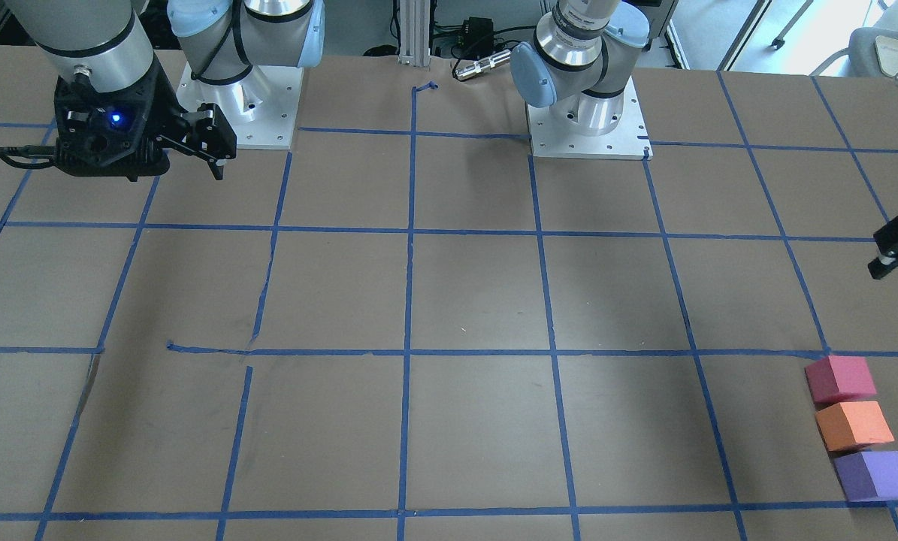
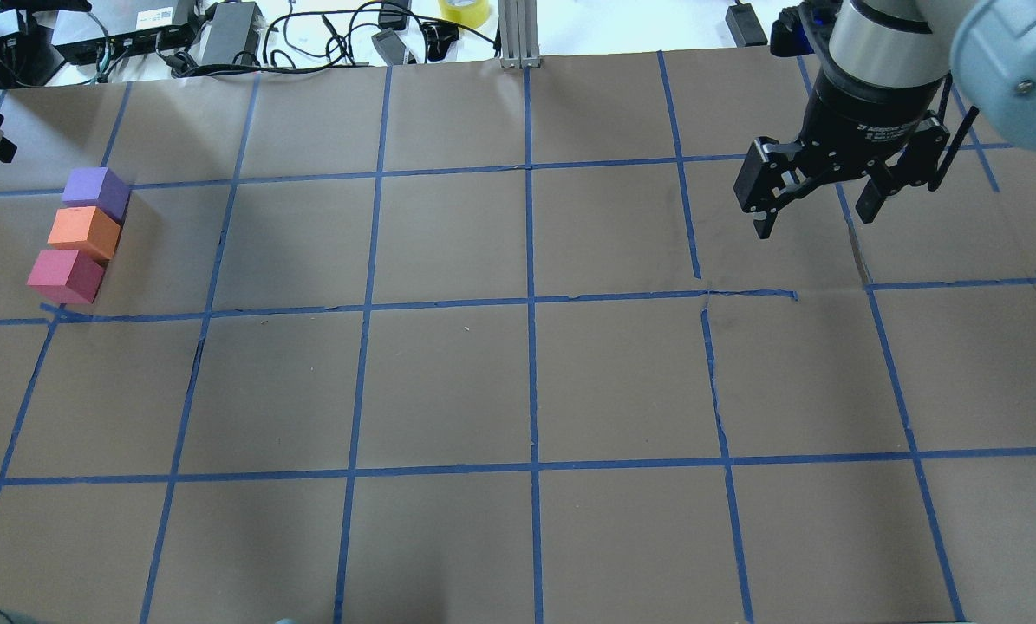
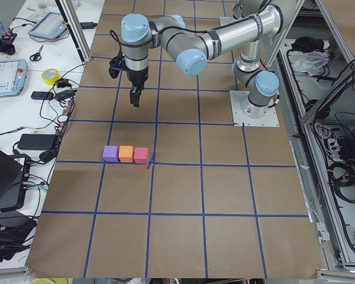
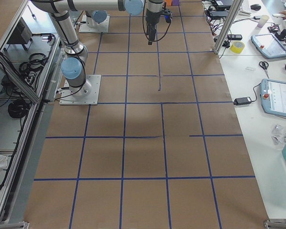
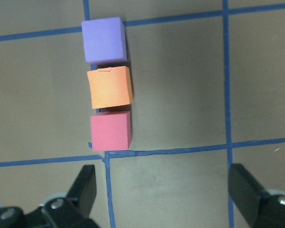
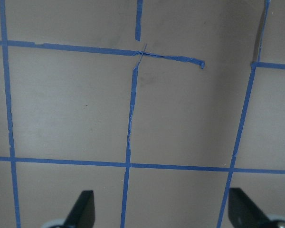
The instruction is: Arrange blocks in a line
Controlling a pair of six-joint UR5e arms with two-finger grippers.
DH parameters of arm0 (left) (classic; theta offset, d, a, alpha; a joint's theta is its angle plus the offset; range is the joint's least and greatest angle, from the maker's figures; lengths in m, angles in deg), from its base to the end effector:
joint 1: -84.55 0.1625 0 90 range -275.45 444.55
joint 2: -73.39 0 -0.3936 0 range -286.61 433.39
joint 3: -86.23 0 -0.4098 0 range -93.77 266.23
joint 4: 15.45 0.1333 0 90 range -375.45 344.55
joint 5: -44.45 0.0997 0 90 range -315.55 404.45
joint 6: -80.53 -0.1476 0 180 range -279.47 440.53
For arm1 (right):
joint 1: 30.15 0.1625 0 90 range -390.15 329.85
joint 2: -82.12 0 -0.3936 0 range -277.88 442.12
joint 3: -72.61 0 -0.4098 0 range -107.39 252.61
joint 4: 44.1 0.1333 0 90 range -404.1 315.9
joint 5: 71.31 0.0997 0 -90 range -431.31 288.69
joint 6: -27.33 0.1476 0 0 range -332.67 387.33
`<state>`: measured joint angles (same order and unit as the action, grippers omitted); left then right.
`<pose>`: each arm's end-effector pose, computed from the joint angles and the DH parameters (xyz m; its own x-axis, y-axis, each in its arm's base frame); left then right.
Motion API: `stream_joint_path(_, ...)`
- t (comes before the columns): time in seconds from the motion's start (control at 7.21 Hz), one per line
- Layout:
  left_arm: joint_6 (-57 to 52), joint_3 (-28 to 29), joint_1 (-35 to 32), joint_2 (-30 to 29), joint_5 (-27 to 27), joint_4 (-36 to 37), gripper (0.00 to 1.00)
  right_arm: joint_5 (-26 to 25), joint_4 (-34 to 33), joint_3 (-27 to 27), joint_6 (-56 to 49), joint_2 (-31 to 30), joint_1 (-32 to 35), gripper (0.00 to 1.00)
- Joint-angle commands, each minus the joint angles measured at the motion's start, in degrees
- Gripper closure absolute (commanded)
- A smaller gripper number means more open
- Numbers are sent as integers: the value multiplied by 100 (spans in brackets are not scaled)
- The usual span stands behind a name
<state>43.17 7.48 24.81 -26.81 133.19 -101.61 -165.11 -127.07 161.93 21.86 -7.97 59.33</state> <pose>0.1801 -0.5796 0.4189 -0.9918 0.1231 -0.0343 0.1255 0.9888 -0.0810 0.1190 -0.4933 0.4043 -0.9941 -0.0929 0.0552 -0.0861 0.9896 0.1148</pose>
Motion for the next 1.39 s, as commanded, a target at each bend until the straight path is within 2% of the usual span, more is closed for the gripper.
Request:
stream_joint_path(0.0,97,-550,-151,666,-40,-252,0,2,0,-2,2,0,0,0)
stream_joint_path(0.14,332,-762,-160,799,-58,-235,0,-7,0,-2,11,0,0,0)
stream_joint_path(0.28,1135,-825,-273,861,-93,-235,0,-16,0,6,11,0,0,0)
stream_joint_path(0.83,2650,-782,-2292,713,-32,-199,0,81,17,6,29,0,9,0)
stream_joint_path(1.25,2769,-764,-2682,642,82,-51,0,90,-79,6,28,-9,17,0)
